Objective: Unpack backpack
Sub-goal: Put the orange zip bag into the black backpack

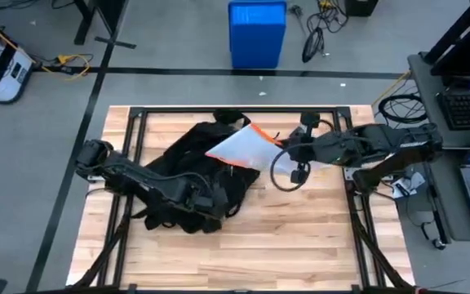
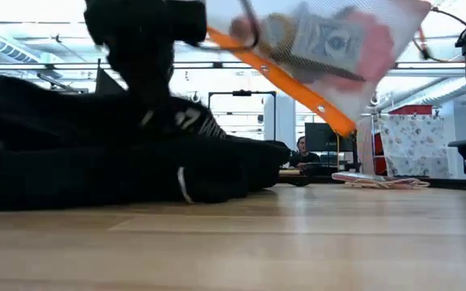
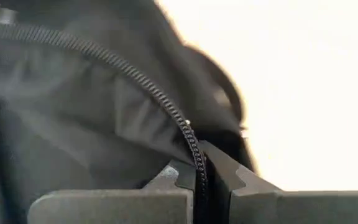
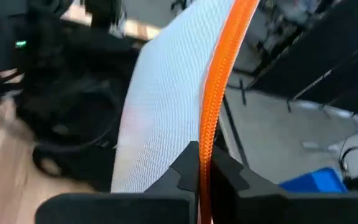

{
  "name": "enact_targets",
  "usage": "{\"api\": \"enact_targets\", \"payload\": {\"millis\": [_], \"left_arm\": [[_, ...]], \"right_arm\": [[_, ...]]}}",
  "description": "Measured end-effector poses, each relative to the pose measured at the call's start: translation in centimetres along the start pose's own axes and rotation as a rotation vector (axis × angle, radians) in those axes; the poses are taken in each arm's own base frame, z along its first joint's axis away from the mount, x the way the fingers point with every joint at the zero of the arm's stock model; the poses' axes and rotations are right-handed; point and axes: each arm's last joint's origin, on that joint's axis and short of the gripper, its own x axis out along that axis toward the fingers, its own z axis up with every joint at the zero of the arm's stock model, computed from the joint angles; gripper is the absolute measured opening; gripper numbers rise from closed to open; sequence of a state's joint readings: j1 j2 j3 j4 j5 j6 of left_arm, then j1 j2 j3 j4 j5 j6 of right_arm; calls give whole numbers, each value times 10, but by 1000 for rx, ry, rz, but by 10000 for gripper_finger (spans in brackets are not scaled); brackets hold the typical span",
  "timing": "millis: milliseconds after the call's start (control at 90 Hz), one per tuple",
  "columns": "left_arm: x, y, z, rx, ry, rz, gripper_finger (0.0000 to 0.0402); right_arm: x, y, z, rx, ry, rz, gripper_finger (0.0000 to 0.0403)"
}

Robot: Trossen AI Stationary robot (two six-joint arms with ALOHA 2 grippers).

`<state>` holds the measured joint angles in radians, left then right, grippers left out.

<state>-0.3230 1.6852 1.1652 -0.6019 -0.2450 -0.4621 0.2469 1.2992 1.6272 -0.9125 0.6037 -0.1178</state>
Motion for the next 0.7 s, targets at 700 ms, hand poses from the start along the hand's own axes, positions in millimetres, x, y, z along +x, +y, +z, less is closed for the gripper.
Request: {"api": "enact_targets", "payload": {"millis": [700], "left_arm": [[-14,-41,17,68,-258,-305,58]], "right_arm": [[-2,-5,26,-16,-259,42,0]]}}
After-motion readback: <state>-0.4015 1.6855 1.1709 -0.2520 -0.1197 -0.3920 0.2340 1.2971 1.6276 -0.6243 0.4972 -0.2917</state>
